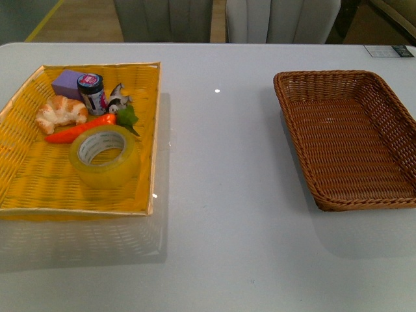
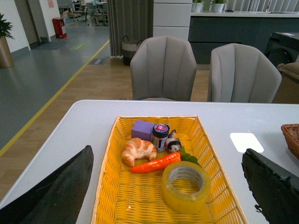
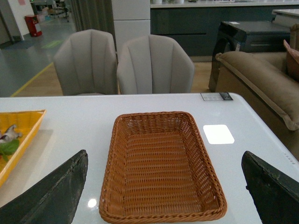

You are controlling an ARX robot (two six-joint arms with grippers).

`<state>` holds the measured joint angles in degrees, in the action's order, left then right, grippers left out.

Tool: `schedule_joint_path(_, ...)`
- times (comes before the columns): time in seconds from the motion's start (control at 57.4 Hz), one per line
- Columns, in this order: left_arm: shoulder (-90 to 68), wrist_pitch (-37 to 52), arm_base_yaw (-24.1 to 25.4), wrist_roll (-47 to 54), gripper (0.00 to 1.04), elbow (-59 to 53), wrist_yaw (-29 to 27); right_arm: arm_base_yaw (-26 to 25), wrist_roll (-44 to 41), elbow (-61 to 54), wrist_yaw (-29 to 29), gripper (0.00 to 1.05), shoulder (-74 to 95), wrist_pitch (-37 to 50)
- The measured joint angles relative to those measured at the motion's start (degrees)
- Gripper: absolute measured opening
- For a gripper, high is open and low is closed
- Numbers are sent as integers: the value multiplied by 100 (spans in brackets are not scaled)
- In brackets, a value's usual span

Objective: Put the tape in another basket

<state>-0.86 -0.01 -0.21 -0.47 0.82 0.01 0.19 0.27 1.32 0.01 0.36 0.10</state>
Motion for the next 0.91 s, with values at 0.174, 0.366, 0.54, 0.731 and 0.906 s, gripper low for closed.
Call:
schedule_joint_path(0.174,0,0,0,2,96,0,-2,0,0,0,0,96,0,0)
schedule_joint_path(0.366,0,0,0,0,96,0,0,0,0,0,0,96,0,0)
schedule_joint_path(0.54,0,0,0,0,96,0,-2,0,0,0,0,96,0,0)
schedule_joint_path(0.731,-422,-901,286,-557,96,339,905,0,0,0,9,96,0,-2)
schedule_joint_path(0.906,-2977,-1080,704,-2133,96,1268,1937,0,0,0,-4,96,-2,-2)
